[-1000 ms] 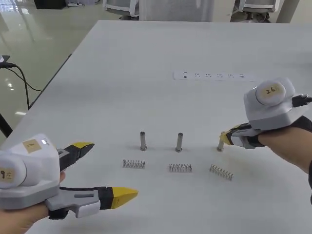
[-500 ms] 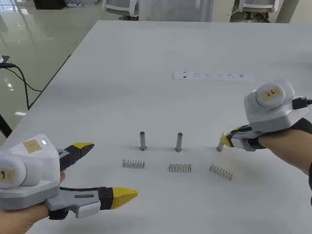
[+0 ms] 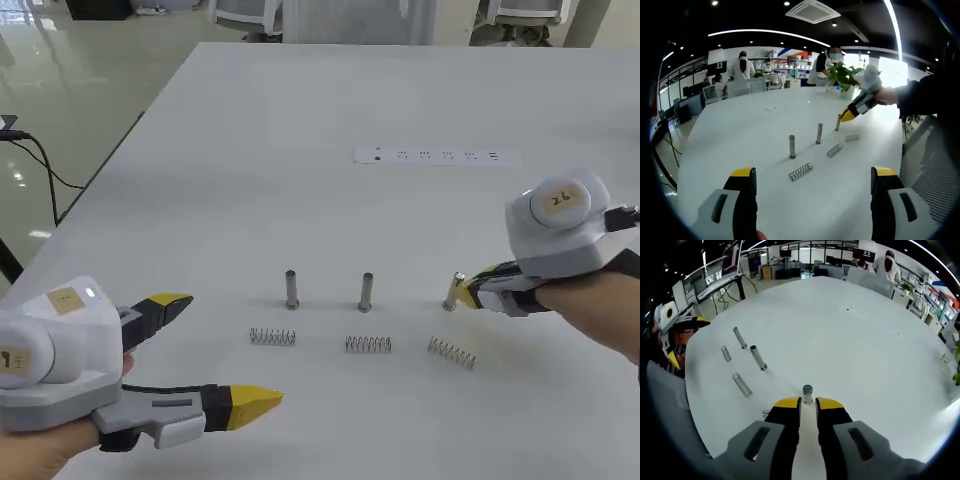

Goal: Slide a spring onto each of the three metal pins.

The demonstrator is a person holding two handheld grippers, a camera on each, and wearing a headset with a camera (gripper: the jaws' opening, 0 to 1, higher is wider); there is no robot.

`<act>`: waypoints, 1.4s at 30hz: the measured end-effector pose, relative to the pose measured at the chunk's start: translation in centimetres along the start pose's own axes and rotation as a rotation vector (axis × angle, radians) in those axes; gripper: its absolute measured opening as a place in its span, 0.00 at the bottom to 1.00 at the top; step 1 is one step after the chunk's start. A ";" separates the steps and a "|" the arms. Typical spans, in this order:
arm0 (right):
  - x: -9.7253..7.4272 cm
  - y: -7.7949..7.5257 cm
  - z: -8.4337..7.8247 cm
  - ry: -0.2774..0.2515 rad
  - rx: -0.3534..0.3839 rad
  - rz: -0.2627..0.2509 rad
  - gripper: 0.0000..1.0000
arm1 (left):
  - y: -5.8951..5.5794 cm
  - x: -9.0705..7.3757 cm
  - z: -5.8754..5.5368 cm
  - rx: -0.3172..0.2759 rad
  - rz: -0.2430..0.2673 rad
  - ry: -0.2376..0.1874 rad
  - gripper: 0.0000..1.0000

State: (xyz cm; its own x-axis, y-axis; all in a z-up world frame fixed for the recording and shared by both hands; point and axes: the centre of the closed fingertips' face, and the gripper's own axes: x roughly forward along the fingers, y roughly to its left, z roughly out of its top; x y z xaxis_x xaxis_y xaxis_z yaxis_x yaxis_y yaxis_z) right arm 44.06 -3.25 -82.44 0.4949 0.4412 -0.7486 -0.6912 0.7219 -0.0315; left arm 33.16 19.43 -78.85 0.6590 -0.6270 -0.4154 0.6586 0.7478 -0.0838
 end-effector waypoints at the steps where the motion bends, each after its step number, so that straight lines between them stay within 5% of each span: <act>1: -0.1 0.0 -0.2 0.003 -0.002 0.001 0.14 | 0.0 0.0 0.0 0.001 -0.001 0.000 0.94; 15: -1.6 2.8 -1.5 0.012 -0.099 0.110 0.19 | -0.4 0.1 0.2 0.006 -0.008 0.000 0.94; 27: -1.2 4.5 -4.2 0.103 -0.195 0.199 0.20 | -0.4 0.1 0.2 0.008 -0.010 0.001 0.93; 42: -0.6 4.7 -5.9 0.164 -0.254 0.210 0.19 | -0.6 0.1 0.3 0.012 -0.016 0.001 0.93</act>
State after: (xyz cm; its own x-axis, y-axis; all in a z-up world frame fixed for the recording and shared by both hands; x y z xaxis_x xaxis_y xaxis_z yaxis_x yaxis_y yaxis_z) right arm 37.40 -3.29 -86.06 0.2519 0.4596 -0.8516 -0.8875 0.4606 -0.0139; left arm 32.96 18.87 -78.57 0.6482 -0.6385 -0.4149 0.6731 0.7352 -0.0798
